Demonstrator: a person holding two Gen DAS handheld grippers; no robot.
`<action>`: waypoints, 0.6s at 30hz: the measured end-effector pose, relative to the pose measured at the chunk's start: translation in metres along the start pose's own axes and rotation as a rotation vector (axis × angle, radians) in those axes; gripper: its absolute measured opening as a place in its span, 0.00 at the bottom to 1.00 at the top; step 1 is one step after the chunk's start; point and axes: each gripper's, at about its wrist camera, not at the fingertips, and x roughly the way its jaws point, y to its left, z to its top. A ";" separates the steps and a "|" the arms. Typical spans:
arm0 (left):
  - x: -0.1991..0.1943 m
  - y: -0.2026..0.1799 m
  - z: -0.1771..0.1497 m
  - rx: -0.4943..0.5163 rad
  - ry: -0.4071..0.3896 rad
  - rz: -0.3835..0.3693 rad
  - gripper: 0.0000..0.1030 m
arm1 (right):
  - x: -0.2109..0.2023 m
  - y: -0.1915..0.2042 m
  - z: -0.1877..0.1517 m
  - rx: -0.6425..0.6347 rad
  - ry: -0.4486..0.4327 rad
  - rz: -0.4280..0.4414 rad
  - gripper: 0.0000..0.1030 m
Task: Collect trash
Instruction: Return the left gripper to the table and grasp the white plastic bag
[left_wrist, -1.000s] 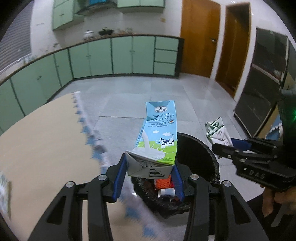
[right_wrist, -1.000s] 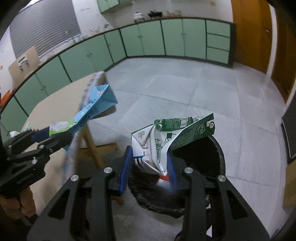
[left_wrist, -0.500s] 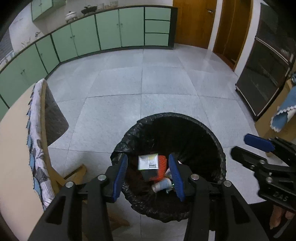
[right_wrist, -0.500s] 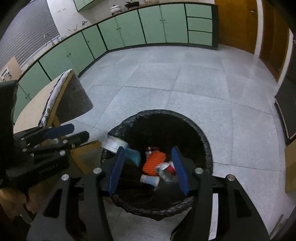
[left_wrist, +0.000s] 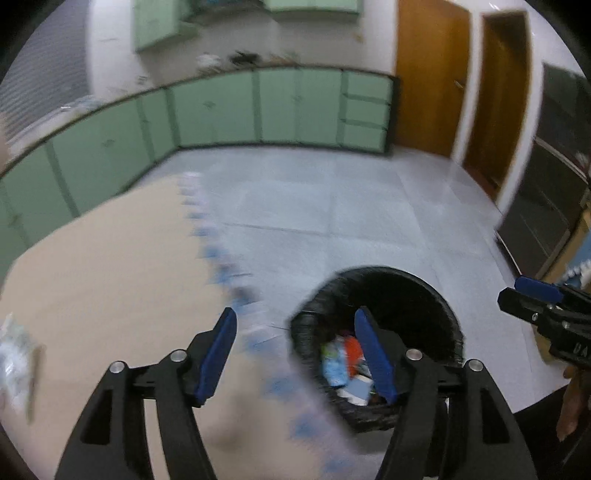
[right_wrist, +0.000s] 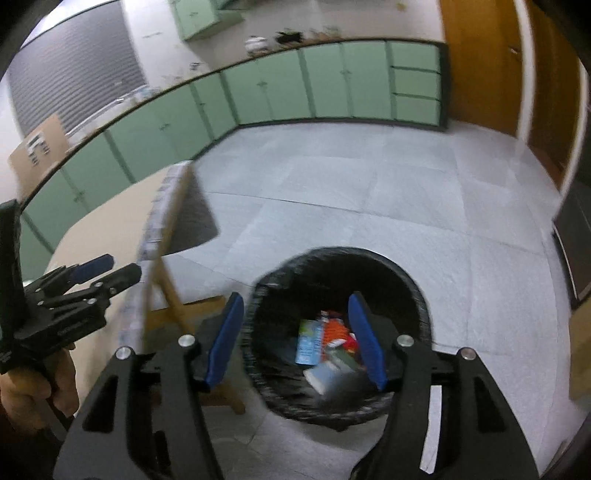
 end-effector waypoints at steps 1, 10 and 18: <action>-0.013 0.014 -0.007 -0.018 -0.017 0.034 0.64 | -0.003 0.019 0.001 -0.034 -0.008 0.025 0.57; -0.129 0.165 -0.088 -0.235 -0.177 0.372 0.71 | 0.002 0.188 -0.003 -0.305 -0.032 0.246 0.60; -0.162 0.281 -0.133 -0.368 -0.186 0.510 0.71 | 0.027 0.308 -0.004 -0.418 -0.003 0.376 0.61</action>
